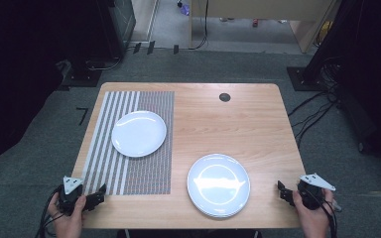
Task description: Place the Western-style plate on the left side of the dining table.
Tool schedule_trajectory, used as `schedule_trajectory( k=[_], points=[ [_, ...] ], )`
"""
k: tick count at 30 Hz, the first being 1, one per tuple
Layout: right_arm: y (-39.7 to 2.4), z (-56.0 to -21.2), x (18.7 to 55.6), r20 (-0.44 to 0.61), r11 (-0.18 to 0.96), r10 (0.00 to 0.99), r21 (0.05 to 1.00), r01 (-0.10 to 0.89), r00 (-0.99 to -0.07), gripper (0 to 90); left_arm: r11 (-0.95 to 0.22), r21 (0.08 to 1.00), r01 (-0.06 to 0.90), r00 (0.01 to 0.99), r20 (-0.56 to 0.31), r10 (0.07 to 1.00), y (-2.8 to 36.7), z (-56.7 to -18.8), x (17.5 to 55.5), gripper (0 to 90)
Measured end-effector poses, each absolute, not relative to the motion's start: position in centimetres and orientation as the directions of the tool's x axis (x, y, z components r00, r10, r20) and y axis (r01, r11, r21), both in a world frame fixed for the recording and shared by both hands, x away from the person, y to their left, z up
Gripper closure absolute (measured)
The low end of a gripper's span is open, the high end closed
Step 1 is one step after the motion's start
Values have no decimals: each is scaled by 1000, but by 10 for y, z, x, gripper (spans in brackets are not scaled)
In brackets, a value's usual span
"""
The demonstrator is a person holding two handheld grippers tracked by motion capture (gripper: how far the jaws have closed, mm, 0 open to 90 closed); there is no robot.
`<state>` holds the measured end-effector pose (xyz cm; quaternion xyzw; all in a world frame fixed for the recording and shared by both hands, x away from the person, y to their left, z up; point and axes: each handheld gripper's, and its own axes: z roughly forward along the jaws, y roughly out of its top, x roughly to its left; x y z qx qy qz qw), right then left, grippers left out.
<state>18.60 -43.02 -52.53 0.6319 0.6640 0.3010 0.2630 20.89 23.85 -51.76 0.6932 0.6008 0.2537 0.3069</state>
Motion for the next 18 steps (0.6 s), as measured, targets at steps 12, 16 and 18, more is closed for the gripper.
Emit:
schedule_trajectory(
  k=[12, 16, 18],
  points=[
    [-430, -525, 186, 30, 22, 997, 733, 680, -65, 143, -102, 750, 654, 152, 1, 988, 237, -521, 206, 79],
    [-430, -525, 186, 30, 21, 997, 733, 680, -64, 143, -102, 750, 654, 152, 2, 988, 237, -521, 206, 79],
    [-430, -525, 186, 31, 21, 997, 733, 680, -64, 143, -101, 750, 654, 152, 1, 988, 237, -521, 206, 79]
  ],
)
